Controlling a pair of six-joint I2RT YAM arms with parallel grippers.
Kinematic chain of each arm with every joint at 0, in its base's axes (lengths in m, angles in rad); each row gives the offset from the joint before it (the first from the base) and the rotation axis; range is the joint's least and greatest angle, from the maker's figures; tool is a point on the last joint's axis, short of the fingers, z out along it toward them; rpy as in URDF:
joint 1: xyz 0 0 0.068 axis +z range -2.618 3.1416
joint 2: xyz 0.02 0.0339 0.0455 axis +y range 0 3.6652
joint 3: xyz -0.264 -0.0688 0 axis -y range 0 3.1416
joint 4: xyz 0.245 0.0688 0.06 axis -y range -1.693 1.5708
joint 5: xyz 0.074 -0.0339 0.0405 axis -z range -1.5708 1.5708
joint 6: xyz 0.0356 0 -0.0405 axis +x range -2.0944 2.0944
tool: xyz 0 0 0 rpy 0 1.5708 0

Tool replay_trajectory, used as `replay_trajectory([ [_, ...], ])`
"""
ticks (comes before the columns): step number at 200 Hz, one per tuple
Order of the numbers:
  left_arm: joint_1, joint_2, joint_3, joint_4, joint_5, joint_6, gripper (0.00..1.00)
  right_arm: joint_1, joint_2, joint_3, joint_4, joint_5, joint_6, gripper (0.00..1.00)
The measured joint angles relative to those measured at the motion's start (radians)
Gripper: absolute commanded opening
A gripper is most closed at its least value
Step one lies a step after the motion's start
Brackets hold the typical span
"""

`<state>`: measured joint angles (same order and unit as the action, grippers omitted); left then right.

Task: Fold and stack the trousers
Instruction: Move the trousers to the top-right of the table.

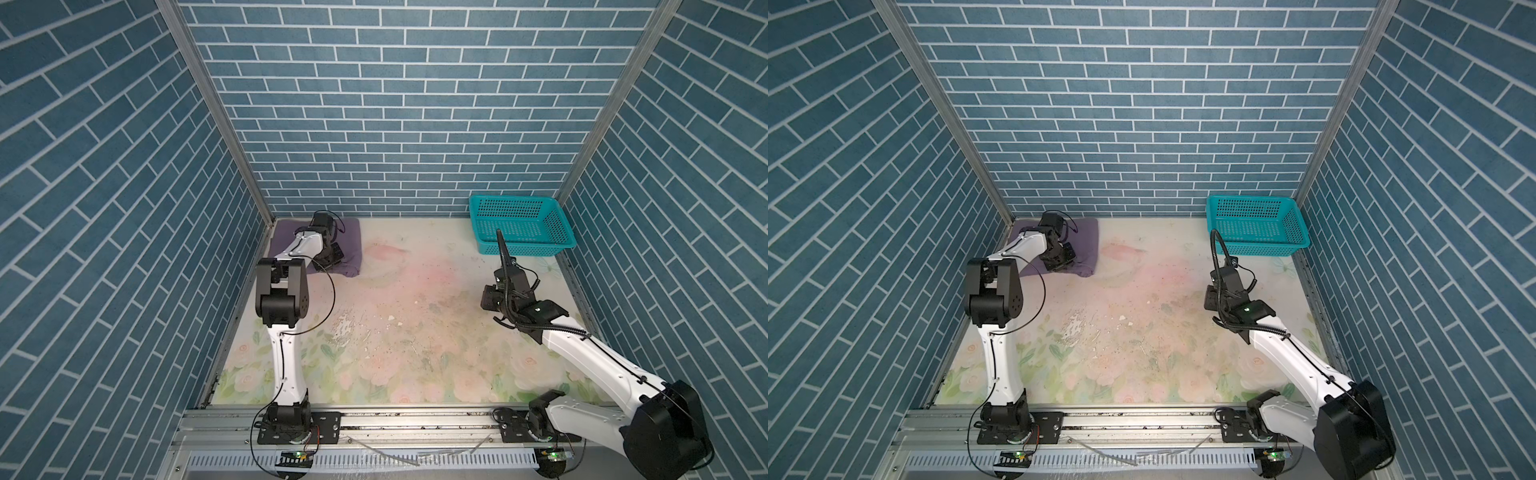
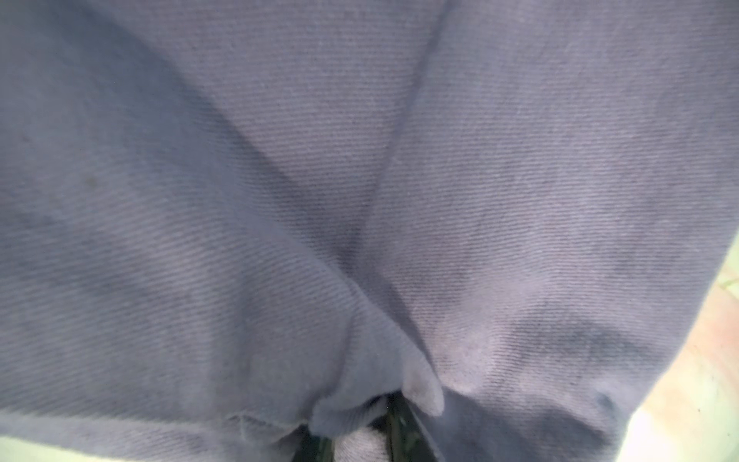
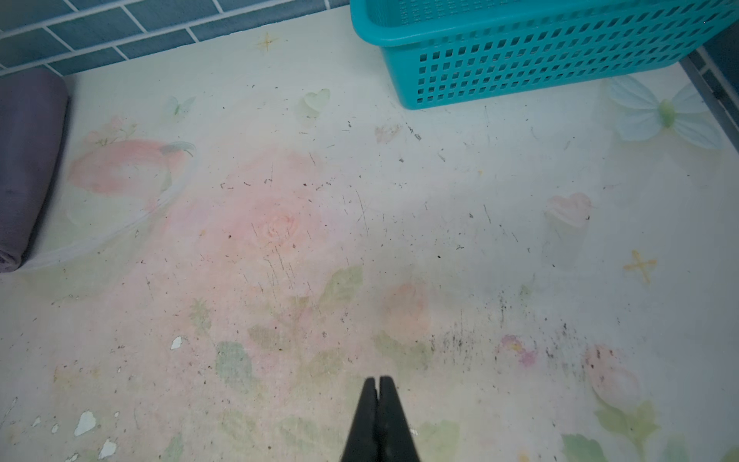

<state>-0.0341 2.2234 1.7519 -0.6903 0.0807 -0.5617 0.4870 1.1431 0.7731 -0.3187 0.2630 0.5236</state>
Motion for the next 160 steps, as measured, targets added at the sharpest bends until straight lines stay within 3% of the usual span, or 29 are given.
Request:
replay_trajectory([
  [26,0.014,0.0,0.0,0.0,0.004,0.005,0.31,-0.001,0.01,0.011,0.0,0.014,0.0,0.0],
  [45,0.027,0.0,-0.003,0.003,0.01,0.018,0.43,-0.002,0.021,0.019,-0.002,0.017,0.0,0.0],
  [67,0.036,-0.021,-0.036,0.017,0.018,0.024,0.6,-0.002,0.031,0.035,-0.003,0.012,0.0,0.0],
  [86,0.04,-0.08,-0.1,0.033,0.021,0.023,0.81,-0.003,0.031,0.048,-0.004,0.002,-0.002,0.06],
  [99,0.039,-0.146,-0.15,0.037,0.022,0.018,0.9,-0.003,0.03,0.059,-0.01,0.002,-0.011,0.14],
  [108,0.037,-0.196,-0.174,0.037,0.019,0.017,0.99,-0.003,0.027,0.073,-0.022,0.003,-0.029,0.22],
  [140,0.022,-0.398,-0.222,0.056,0.03,0.013,0.99,-0.003,-0.023,0.157,-0.051,0.029,-0.1,0.54],
  [154,0.02,-0.496,-0.257,0.082,0.053,0.013,0.99,-0.004,-0.078,0.169,-0.04,0.053,-0.127,0.96],
  [160,0.019,-0.533,-0.275,0.092,0.063,0.013,0.99,-0.004,-0.105,0.169,-0.036,0.065,-0.139,0.99],
])
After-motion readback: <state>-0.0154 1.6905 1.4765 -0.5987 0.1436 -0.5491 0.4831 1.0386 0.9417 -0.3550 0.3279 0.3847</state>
